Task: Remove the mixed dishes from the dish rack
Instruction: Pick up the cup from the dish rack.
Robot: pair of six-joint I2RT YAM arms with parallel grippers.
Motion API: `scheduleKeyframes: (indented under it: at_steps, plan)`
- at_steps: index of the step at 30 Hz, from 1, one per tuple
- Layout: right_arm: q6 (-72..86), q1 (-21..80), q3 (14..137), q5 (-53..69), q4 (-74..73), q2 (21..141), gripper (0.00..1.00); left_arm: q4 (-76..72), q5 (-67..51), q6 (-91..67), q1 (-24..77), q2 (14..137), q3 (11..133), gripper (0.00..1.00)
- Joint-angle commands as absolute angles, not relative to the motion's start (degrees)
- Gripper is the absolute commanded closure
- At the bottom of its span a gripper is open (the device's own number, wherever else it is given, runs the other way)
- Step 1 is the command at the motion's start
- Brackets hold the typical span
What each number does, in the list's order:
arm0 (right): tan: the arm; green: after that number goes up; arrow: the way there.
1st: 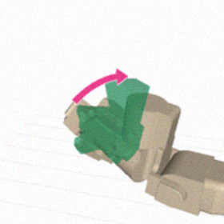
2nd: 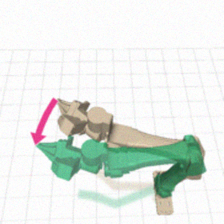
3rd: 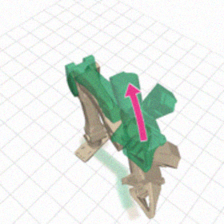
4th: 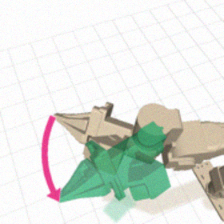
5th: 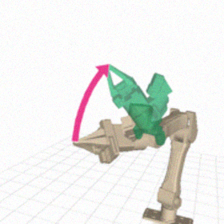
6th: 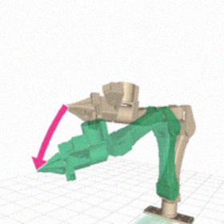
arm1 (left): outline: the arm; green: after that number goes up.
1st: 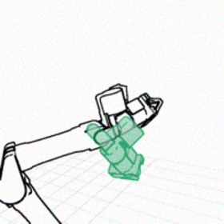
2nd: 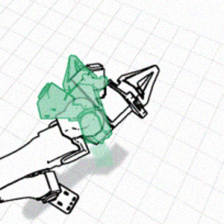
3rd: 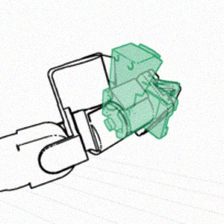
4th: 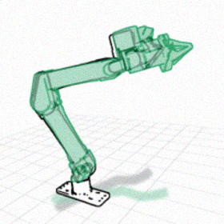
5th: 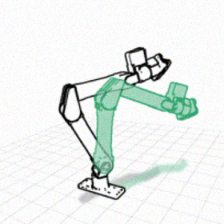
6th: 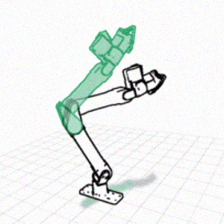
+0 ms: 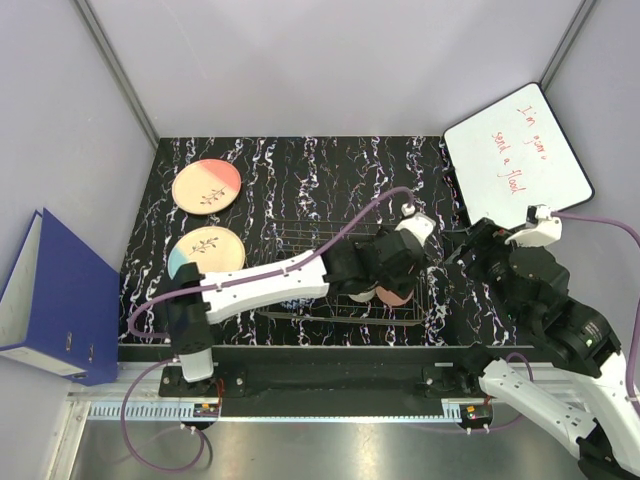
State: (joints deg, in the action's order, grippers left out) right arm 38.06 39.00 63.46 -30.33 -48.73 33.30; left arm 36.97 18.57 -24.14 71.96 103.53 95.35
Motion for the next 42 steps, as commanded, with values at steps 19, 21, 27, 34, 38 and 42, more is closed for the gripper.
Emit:
scheduleKeyframes:
  at_steps: [19, 21, 27, 34, 38, 42]
  plan:
    - [37.5, 39.3, 52.7, -14.8, -16.6, 24.3, 0.01, -12.5, -31.0, -57.3, 27.3, 56.8, 63.6, 1.0]
    - [37.5, 39.3, 52.3, -7.5, -12.3, 26.5, 0.02, -31.9, -39.9, -67.7, 23.3, 60.2, 59.4, 1.0]
    - [38.7, 39.3, 50.2, 1.8, -0.6, 31.5, 0.1, -67.8, -42.5, -92.9, 21.4, 71.8, 51.4, 1.0]
    - [36.7, 39.3, 53.4, 6.3, 6.2, 37.4, 0.17, -67.3, -42.4, -92.8, 21.5, 72.9, 51.0, 1.0]
    - [35.8, 39.3, 54.6, 7.0, 7.5, 42.2, 0.18, -64.9, -42.5, -91.8, 22.0, 73.0, 51.9, 1.0]
    - [34.8, 39.4, 55.2, 8.0, 10.1, 45.8, 0.2, -61.7, -42.3, -88.9, 23.4, 72.1, 51.6, 1.0]
